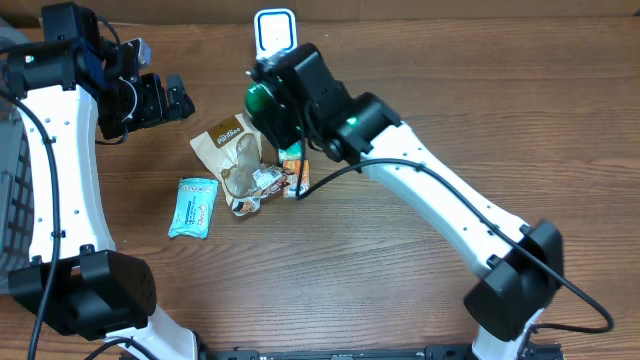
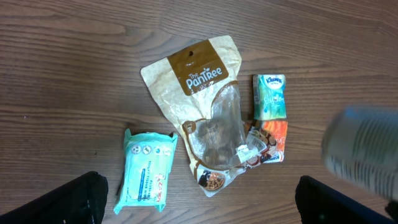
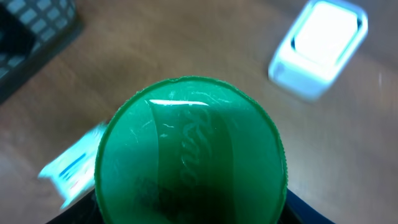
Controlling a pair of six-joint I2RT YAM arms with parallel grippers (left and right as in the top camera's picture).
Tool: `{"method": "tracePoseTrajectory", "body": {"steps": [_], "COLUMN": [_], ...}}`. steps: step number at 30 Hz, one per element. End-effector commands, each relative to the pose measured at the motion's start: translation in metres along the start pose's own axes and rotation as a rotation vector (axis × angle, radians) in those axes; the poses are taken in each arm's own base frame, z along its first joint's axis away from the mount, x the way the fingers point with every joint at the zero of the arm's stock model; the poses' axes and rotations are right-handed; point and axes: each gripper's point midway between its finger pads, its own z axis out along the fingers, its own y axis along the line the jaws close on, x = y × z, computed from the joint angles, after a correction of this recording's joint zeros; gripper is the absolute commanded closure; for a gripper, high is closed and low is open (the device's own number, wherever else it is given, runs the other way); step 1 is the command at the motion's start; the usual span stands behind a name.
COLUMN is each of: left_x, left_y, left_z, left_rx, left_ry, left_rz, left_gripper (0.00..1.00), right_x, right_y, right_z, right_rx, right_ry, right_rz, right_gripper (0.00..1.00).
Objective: Scan the item barcode
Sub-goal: 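Hold the jar at the scanner, then lower it back to the table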
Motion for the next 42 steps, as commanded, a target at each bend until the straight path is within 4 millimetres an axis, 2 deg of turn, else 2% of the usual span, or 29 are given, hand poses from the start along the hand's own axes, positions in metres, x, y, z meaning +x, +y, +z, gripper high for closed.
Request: {"method": "tracePoseTrajectory", "body": {"steps": [1,3,7,12,14,21,22,24,27,32,36,40,42], "left_x": [0.0,0.0,0.0,0.0,0.0,0.0,0.0,0.0,0.0,0.0,0.0,0.0,0.0], "left_y": [-0.006,-0.006,-0.006,-0.006,-0.006,-0.006,-0.006,-0.006,-0.006,-0.006,-0.006,-0.006,-0.006], "left_z": [-0.009,-0.009,-0.009,-0.009,-0.009,-0.009,-0.009,-0.009,-0.009,-0.009,-0.009,-0.009,-0.009], "left_rx": [0.003,0.003,0.003,0.003,0.003,0.003,0.003,0.003,0.003,0.003,0.003,0.003,0.003], "left_ry": [-0.025,-0.025,-0.025,-0.025,-0.025,-0.025,-0.025,-0.025,-0.025,-0.025,-0.025,-0.025,-0.025], "left_rz": [0.037,0.037,0.037,0.037,0.037,0.037,0.037,0.037,0.037,0.037,0.037,0.037,0.037], "left_gripper": [0.0,0.0,0.01,0.0,0.0,0.01,0.0,0.0,0.0,0.0,0.01,0.0,0.01], "right_x": [0.025,0.051,0.089,0.126,0.144,0.198,0.204,0.213,0.217,0.214,0.212,0.208,0.207], "right_y": [-0.033,-0.063,-0.12,-0.18,-0.212,-0.28,-0.285,-0.292,-0.297,-0.301,-0.303,-0.306,-0.307], "right_z": [-0.009,-0.015,-0.032,-0.047,-0.05,-0.057,-0.058,-0.056,-0.054,-0.052,-0.052,-0.051,-0.05], "right_rx": [0.097,0.217,0.431,0.563,0.615,0.702,0.698,0.666,0.638,0.631,0.635,0.634,0.631], "right_ry": [0.107,0.191,0.281,0.334,0.331,0.351,0.351,0.348,0.34,0.324,0.311,0.292,0.285], "right_rz": [0.175,0.281,0.488,0.73,0.844,1.047,1.07,1.121,1.151,1.12,1.118,1.116,1.111], "right_gripper": [0.96,0.96,0.89,0.78,0.78,0.78,0.78,0.86,0.87,0.85,0.76,0.6,0.58]}}
